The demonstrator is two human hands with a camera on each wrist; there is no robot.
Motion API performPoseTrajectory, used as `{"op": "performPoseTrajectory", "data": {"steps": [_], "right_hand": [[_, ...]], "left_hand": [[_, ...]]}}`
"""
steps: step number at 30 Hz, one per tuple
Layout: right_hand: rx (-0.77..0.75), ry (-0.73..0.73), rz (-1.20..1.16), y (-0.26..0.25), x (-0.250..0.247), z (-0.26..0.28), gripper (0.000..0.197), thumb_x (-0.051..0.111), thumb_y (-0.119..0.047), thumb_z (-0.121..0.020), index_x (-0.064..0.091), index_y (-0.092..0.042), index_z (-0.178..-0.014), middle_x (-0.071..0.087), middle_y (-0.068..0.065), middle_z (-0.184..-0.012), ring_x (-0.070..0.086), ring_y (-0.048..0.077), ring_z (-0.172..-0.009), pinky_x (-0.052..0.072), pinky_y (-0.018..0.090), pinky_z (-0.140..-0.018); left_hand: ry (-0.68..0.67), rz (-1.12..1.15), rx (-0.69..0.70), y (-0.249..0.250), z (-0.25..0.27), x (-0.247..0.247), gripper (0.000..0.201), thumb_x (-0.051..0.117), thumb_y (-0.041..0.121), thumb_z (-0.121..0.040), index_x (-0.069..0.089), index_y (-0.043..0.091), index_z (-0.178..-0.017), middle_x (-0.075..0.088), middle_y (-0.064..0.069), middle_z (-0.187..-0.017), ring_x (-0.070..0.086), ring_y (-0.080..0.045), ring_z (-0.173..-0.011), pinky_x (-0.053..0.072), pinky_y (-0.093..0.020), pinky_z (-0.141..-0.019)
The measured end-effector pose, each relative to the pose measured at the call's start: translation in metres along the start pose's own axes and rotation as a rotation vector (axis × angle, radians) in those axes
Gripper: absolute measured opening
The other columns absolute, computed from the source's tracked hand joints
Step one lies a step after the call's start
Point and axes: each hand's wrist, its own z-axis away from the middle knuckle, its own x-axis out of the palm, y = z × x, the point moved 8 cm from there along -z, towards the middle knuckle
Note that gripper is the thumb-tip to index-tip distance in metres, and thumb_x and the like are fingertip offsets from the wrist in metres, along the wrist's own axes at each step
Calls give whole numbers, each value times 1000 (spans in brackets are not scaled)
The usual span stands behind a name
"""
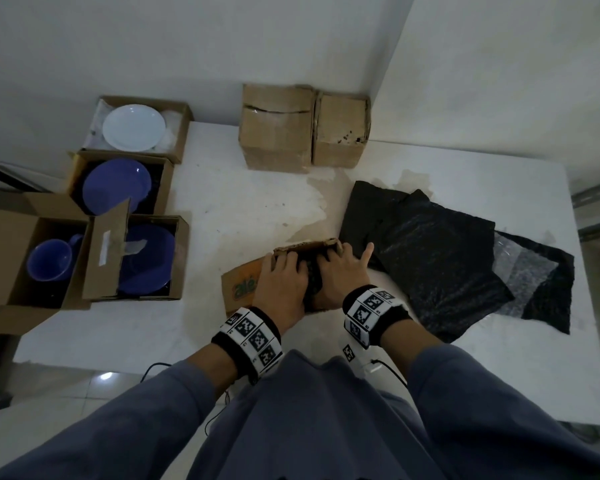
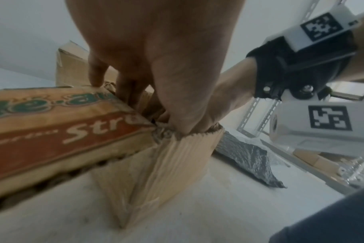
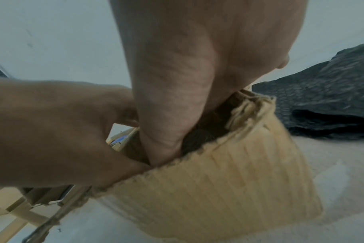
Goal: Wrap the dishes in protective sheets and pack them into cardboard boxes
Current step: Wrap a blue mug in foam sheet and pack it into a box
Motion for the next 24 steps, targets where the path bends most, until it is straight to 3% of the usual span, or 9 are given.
{"op": "performPoseTrajectory", "data": {"steps": [2,5,11,15,18,20,24], "right_hand": [[-2,1,4,1,0,0,79,58,-69,-77,45,-25,-141,41,3,-147,27,36,-137,-1,79,-106],[-5,-1,-10,-1,0,0,81,59,-70,-75,46,-23,-140,41,4,-146,27,36,-136,0,79,-106],[5,1,-33,-1,0,2,79,61,-69,-74,47,-25,-138,44,1,-145,28,35,-136,0,79,-107],[-6,-30,-60,0,-2,3,79,64,-68,-74,47,-25,-137,44,0,-144,26,35,-137,0,80,-107],[0,-41,-276,3,-8,5,73,66,-63,-70,49,-25,-130,48,-1,-137,28,35,-137,-3,79,-107],[6,-3,-420,5,-11,7,65,65,-57,-72,46,-29,-128,51,-2,-134,31,36,-137,-2,79,-107],[-48,-21,-311,3,-5,9,74,65,-59,-78,35,-43,-143,44,-2,-145,22,38,-141,-1,80,-107]], "left_hand": [[9,-10,16,-1,3,-2,54,58,34,-85,45,13,-133,46,-11,-128,49,-30,-116,28,-45,-108],[-10,-5,13,-2,3,3,59,55,35,-88,41,9,-139,48,-11,-128,54,-27,-113,20,-46,-117],[-53,-8,-45,1,0,6,75,56,39,-90,26,4,-149,38,-18,-141,48,-28,-126,6,-51,-122],[-67,-20,-45,3,-1,4,73,56,39,-91,28,5,-148,40,-17,-142,39,-28,-133,6,-53,-121],[-76,4,-33,3,-2,2,73,57,44,-90,31,6,-146,42,-15,-141,37,-28,-133,7,-52,-121],[-79,21,-25,2,-4,3,75,56,48,-88,32,7,-146,43,-14,-140,36,-28,-134,8,-52,-121],[-76,14,-3,2,-4,2,78,54,56,-89,32,6,-145,45,-13,-137,34,-29,-134,13,-53,-119]]}}
